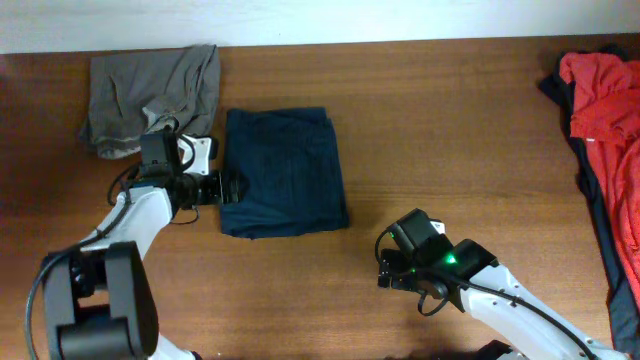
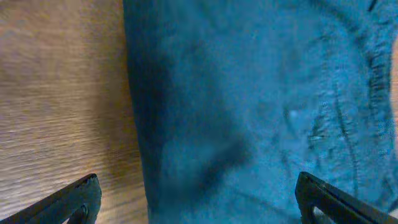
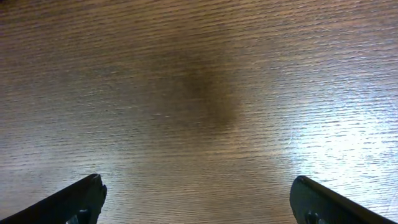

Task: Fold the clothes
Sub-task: 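Grasp the folded jeans' left side with the left gripper and lift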

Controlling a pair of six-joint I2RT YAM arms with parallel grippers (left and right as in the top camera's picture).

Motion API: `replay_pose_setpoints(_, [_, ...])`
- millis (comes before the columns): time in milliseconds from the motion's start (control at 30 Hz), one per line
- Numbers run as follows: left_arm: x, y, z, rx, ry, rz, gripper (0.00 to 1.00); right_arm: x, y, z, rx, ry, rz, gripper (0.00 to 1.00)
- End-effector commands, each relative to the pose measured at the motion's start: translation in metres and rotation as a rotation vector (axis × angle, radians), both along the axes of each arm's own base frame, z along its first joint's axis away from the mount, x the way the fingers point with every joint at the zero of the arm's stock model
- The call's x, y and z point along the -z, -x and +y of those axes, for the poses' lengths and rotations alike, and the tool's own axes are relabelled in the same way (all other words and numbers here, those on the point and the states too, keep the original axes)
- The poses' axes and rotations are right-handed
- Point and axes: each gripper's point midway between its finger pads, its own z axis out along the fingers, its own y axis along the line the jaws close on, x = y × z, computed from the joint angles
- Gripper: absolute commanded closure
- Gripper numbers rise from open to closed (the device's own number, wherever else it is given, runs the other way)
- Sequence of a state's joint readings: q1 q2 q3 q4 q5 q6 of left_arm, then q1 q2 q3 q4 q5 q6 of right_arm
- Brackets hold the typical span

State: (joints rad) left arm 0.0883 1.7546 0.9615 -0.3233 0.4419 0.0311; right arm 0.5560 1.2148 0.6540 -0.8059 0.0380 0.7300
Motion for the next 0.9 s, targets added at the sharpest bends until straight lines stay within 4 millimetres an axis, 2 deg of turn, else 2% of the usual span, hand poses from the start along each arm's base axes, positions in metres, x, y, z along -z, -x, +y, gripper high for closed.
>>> replay_pose_setpoints(0, [0.004,-0.011,-0.004,0.032,0.028,-0.014,0.01,0.002,0.002,0.000,0.007,-0.003,0.007,0.01])
replay_pose_setpoints(233, [0.020,-0.018,-0.005,0.037,0.040,-0.010,0.01,0.002,0.002,0.000,0.006,-0.004,0.006,0.01])
replay_pose_setpoints(467, [0.039,-0.014,-0.018,0.071,0.110,0.028,0.02,0.002,0.002,0.000,0.007,-0.004,0.005,0.01])
replay_pose_setpoints(533, [0.044,-0.013,-0.019,0.070,0.117,0.040,0.11,0.002,0.002,0.000,0.007,-0.004,0.005,0.01])
replay_pose_setpoints(600, [0.048,-0.012,-0.019,0.066,0.119,0.049,0.26,0.002,0.002,0.000,0.007,-0.004,0.005,0.01])
replay_pose_setpoints(767, [0.046,-0.013,-0.021,0.067,0.133,0.043,0.38,0.001,0.000,0.001,0.007,-0.007,0.000,0.01])
replay_pose_setpoints(867, [0.045,-0.014,-0.021,0.068,0.134,0.038,0.64,0.001,-0.001,0.002,0.007,-0.011,-0.006,0.01])
